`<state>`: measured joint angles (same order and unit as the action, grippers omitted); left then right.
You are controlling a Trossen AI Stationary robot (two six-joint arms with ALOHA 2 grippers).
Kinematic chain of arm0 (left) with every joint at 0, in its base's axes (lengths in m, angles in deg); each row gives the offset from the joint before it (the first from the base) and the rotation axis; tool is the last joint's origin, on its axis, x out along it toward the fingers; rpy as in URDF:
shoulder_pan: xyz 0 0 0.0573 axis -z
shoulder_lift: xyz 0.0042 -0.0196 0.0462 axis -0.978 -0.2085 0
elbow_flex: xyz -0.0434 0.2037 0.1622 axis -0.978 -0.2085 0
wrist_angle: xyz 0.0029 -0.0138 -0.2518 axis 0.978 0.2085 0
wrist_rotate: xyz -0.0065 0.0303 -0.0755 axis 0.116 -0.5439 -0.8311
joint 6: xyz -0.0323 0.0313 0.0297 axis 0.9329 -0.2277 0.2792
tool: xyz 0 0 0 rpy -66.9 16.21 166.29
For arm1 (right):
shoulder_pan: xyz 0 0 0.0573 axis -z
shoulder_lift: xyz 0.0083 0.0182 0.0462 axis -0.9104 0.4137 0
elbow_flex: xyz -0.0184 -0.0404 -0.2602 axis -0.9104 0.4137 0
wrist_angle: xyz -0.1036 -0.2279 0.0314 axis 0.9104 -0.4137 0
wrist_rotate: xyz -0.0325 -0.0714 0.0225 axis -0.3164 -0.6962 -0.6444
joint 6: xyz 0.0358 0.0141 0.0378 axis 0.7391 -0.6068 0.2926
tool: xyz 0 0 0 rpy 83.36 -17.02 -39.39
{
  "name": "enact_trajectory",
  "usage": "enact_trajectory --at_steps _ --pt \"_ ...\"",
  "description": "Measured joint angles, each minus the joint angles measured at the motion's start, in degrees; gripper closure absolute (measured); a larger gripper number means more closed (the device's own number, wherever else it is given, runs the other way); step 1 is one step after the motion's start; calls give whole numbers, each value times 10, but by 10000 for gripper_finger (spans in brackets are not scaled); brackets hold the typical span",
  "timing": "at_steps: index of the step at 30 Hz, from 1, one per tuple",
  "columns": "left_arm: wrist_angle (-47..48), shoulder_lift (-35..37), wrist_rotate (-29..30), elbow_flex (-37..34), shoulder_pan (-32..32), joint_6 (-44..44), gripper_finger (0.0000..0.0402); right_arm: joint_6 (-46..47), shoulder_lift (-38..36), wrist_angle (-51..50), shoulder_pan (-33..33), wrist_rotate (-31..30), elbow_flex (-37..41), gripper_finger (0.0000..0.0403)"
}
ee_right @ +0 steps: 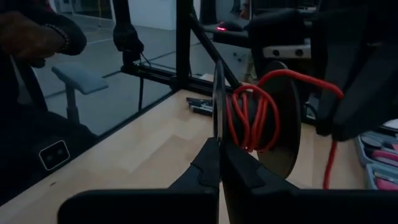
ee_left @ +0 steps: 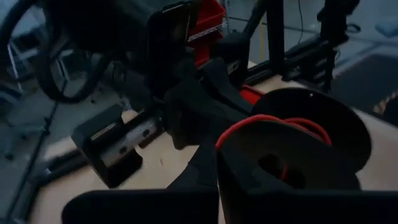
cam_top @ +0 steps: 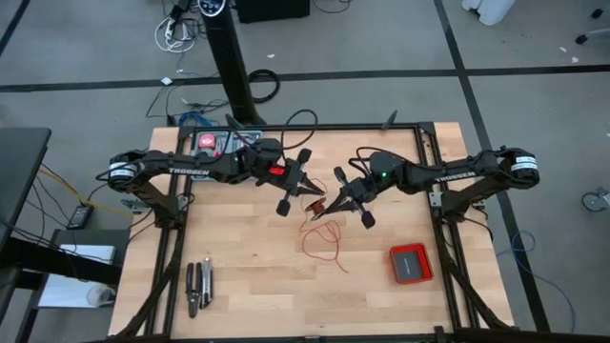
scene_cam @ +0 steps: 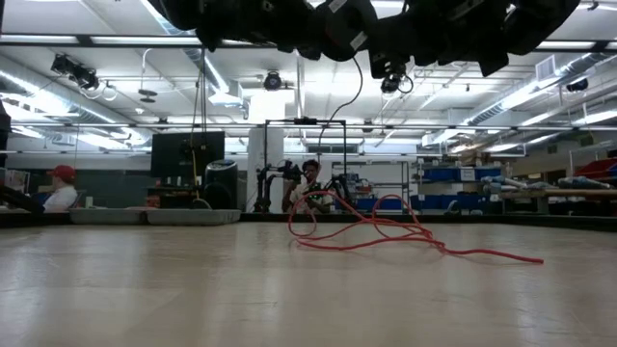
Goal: Coil cords
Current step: Coil the red wire onto the spool
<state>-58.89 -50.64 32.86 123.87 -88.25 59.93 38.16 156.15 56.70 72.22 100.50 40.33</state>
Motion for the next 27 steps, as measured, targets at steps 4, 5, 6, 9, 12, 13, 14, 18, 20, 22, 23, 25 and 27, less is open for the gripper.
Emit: enact_trajectory --at_steps 4,5,6,9,12,13,14,18,20,22,23,25,27 --pt "-29 0 10 -21 3 56 401 3 0 5 10 29 0 403" --pt "-38 0 22 -25 4 69 401 3 0 5 13 39 0 403" --pt "-45 0 33 -29 5 82 400 3 0 5 17 46 0 403" --pt "-53 0 60 -37 12 88 386 3 0 -9 31 60 0 403" --pt "-51 -1 96 -38 22 87 355 2 0 -6 40 82 0 403" --pt "-51 -1 103 -38 23 85 344 2 0 -3 41 87 0 403" --pt "-51 -1 108 -38 24 84 334 2 0 -1 41 93 0 403" --pt "-61 -5 109 -38 23 84 308 -7 0 4 41 95 0 403" --pt "-66 -7 108 -38 23 84 304 -8 0 4 43 95 0 403" --pt "-76 -12 108 -37 23 84 303 -8 0 5 46 95 0 403" --pt "-70 -13 107 -38 23 84 303 -8 0 4 47 98 0 403" --pt "-67 -13 107 -38 21 83 303 0 0 3 49 108 0 403" --pt "-65 -10 107 -38 15 83 303 6 0 -8 49 115 0 403"
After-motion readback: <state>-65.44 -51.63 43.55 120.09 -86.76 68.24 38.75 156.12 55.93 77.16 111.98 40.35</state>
